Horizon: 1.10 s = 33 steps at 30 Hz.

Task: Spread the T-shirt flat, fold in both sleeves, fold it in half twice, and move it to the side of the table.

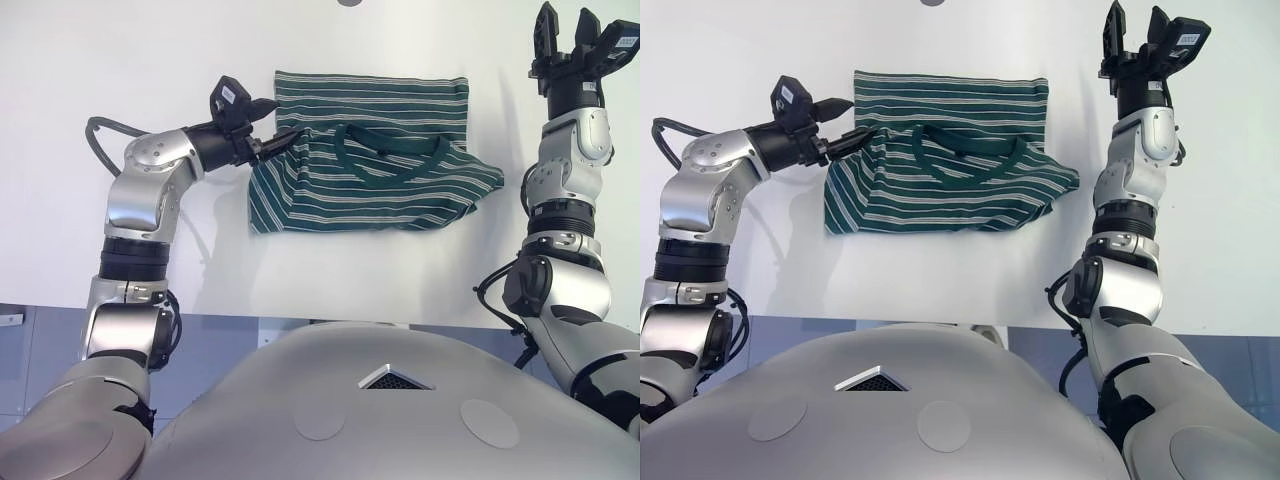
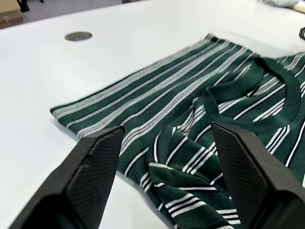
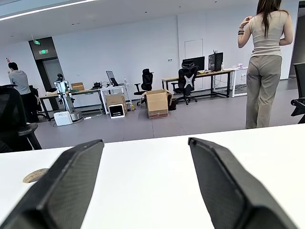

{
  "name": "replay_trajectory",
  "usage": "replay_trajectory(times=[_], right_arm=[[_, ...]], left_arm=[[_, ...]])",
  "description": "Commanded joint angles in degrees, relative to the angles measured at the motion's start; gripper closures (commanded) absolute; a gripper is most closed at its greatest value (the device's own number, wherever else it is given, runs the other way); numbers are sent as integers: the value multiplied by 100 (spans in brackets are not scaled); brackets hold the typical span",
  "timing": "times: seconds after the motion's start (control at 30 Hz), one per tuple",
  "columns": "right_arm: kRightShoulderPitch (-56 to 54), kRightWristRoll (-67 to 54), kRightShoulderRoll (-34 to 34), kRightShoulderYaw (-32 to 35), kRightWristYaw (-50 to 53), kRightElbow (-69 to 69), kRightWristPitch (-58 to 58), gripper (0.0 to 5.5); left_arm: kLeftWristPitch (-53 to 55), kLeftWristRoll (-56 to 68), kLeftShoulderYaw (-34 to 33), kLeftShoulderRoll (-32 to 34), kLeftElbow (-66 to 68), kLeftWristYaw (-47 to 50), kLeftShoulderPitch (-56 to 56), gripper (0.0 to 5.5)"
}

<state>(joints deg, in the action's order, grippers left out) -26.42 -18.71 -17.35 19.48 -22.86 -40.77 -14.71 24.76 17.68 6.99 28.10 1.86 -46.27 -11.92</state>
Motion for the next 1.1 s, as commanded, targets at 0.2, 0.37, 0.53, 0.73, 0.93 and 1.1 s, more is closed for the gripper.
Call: replay_trajectory(times=[0.2, 0.37, 0.53, 0.73, 0.93, 1.1], right_arm=[[-86, 38, 11, 10, 25, -183, -25, 219], [-98, 30, 7, 30, 16, -197, -49, 219], [-106, 29, 11, 35, 13, -220, -70, 219], [-102, 32, -12, 34, 4, -238, -72, 219], [439, -165, -499, -275, -1230, 524, 838, 219], [1586, -1308, -2387, -271, -4121, 1859, 3440, 219]], left_arm=[[22, -425, 216, -63, 405, 141, -110, 394], [-162, -674, 403, -107, 731, 98, -142, 487], [-205, -724, 450, -117, 728, 43, -128, 549], [-234, -704, 308, -2, 257, 52, -18, 549], [62, 110, -46, 237, -1402, -410, 709, 549], [141, 385, -442, 596, -1911, -507, 1395, 549]])
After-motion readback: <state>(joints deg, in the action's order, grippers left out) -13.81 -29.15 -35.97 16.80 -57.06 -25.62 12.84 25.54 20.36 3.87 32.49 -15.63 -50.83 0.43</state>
